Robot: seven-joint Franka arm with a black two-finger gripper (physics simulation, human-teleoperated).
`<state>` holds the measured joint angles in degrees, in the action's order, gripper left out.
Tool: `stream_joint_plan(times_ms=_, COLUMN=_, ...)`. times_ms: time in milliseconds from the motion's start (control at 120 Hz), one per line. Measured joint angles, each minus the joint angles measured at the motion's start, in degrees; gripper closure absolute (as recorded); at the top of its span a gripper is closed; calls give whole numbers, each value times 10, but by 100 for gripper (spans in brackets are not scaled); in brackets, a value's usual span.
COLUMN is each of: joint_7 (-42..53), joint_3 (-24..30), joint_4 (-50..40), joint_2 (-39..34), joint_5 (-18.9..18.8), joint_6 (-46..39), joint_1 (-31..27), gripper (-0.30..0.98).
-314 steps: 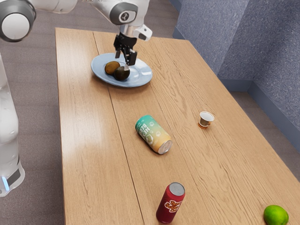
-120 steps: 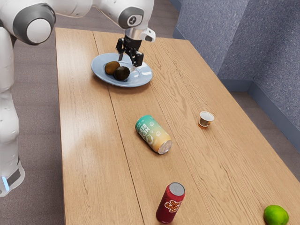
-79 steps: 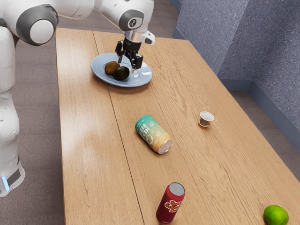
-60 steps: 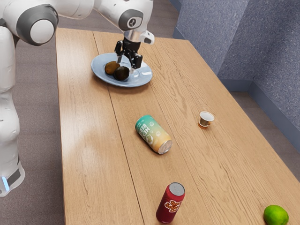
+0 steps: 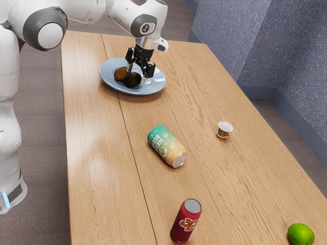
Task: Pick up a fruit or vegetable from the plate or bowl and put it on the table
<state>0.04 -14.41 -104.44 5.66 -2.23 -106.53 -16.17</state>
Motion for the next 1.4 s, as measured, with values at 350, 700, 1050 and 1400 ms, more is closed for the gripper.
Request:
stream_joint_plan(times_ms=350, joint_7=7, joint_3=0, joint_4=14, joint_2=11, joint_5=3, joint_6=-4, joint_1=-8, gripper=0)
stream_joint_plan(times_ms=700, joint_7=12, joint_3=0, joint_4=14, joint_2=23, joint_5=9, joint_6=-8, joint_1=-8, gripper=0)
stream_joint_plan(times_ms=1050, joint_7=16, joint_3=0, joint_4=13, joint_2=28, joint_5=16, joint_6=-9, joint_1=-8, gripper=0)
stream_joint_plan(times_ms=1400, joint_7=18, joint_3=0, joint_4=13, joint_2=36, joint_5=23, joint_6=-10, joint_1=-8, gripper=0)
